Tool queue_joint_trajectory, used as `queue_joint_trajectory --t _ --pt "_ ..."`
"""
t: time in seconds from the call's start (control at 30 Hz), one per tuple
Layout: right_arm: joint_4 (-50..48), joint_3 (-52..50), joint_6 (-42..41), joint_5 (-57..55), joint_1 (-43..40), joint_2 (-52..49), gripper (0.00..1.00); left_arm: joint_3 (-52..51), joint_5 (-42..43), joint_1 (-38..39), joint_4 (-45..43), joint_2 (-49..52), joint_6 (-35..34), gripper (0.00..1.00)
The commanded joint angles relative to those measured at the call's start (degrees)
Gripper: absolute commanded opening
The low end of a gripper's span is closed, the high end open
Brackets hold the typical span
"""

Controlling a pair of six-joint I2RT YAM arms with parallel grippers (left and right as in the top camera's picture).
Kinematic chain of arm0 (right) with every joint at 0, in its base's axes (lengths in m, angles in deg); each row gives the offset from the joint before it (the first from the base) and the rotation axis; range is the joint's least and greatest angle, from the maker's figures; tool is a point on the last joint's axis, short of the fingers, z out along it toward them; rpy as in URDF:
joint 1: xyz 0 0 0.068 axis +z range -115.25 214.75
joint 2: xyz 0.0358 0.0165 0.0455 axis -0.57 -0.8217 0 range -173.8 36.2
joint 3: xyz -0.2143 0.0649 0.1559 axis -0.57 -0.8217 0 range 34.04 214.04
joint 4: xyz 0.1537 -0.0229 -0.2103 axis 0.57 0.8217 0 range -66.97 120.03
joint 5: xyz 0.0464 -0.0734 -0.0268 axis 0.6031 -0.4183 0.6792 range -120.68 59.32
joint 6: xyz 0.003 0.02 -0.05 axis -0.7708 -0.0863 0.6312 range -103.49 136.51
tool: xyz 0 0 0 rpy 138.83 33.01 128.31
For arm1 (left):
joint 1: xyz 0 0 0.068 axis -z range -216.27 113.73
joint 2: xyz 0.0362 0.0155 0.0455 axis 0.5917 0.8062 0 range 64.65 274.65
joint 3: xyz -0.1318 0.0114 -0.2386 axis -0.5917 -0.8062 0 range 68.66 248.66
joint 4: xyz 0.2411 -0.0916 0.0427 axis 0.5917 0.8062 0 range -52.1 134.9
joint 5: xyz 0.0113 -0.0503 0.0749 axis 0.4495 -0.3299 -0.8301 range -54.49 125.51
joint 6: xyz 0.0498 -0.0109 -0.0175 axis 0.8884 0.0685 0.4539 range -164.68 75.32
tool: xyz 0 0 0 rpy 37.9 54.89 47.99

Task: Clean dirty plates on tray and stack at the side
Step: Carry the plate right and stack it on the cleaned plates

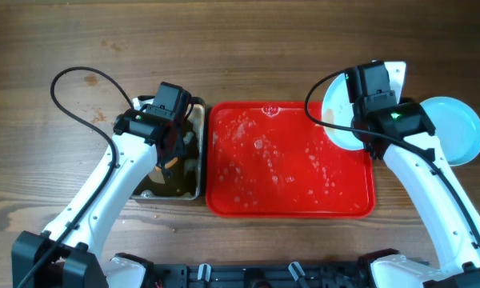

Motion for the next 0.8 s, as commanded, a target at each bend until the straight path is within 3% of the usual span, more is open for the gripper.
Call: queue_joint_trajectory --t 0.0,0.23,0.37,0.5,0.77 --pt "-4.8 3.7 13.2 -8.3 0.0 0.3 0.05 -0.3 0.3 -0.3 -0.2 0.4 0.5 0.04" --pt "-25.9 4.3 46.3 -21.2 6.1 0.3 0.05 -0.3 0.3 -0.3 -0.2 0.4 0.5 0.04" --pt "-35.9 4.3 58.2 -25.5 10.5 0.3 0.05 -0.3 0.3 -0.3 -0.2 0.4 0.5 0.04" --pt "-38.6 4.3 63.1 -25.9 13.7 0.3 0.05 -0.3 0.3 -0.3 -0.2 0.4 0.5 0.04" --pt "-39.5 4.3 64.2 -25.8 14.6 0.3 0.05 -0.3 0.3 -0.3 -0.2 0.4 0.5 0.04"
